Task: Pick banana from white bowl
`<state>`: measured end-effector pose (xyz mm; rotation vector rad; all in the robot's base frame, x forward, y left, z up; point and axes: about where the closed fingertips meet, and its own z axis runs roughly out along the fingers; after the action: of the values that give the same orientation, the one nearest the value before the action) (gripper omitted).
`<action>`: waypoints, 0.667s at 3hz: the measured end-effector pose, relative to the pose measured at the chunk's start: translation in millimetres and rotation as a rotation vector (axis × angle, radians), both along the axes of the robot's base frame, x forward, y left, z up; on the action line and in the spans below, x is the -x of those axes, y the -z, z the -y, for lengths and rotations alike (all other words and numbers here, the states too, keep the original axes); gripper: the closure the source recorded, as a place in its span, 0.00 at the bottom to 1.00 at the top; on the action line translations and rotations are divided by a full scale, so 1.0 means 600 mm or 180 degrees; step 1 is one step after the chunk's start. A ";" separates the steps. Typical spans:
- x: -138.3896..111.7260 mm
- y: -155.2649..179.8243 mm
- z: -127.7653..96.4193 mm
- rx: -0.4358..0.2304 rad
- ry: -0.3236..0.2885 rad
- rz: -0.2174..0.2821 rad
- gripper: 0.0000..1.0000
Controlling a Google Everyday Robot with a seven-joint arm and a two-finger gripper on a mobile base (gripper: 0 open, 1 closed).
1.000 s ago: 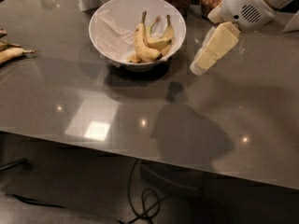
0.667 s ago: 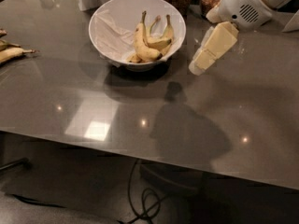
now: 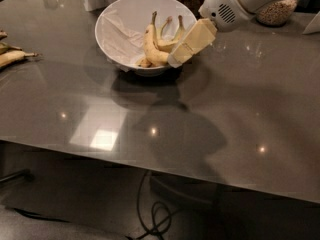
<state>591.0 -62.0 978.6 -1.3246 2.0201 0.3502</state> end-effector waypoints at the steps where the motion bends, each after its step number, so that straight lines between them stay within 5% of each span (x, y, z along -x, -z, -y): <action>1: -0.054 0.009 -0.054 -0.0468 0.0331 -0.0075 0.00; 2: -0.067 -0.003 -0.057 -0.0586 0.0461 -0.0046 0.00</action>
Offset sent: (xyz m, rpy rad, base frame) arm 0.0285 0.0293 -0.0050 0.1295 0.0203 -0.0895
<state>631.0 -27.6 980.4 -1.0606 2.0287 0.4675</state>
